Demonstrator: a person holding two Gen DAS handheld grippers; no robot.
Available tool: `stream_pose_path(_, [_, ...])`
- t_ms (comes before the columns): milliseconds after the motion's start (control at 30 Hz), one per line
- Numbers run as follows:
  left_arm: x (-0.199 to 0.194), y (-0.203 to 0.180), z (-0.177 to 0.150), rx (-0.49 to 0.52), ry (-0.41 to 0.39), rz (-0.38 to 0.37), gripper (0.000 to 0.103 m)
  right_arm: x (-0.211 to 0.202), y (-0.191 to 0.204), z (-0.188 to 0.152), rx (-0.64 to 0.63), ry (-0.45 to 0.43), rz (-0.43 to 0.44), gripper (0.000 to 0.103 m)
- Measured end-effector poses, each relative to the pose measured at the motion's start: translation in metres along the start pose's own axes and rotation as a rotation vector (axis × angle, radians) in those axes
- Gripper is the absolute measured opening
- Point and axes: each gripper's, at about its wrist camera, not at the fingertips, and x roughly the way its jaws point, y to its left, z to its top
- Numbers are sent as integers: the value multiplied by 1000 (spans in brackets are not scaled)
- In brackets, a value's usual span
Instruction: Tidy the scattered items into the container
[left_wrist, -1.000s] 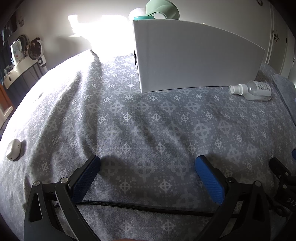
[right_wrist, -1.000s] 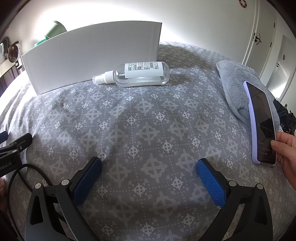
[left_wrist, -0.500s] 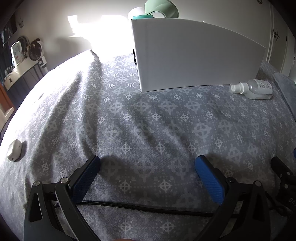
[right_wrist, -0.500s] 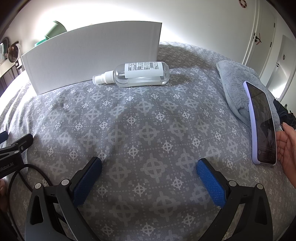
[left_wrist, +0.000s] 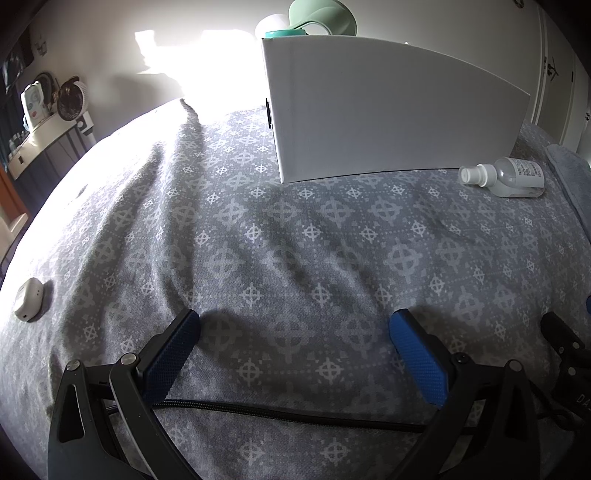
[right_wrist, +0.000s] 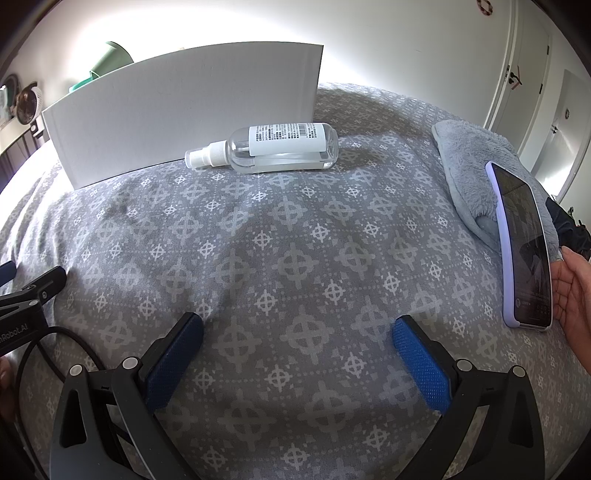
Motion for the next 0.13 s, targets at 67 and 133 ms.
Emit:
stream_pose_path(67, [0,0,0,0,0,0,103,0,0,0,0,0,0,103])
stream_pose_path(133, [0,0,0,0,0,0,103,0,0,0,0,0,0,103])
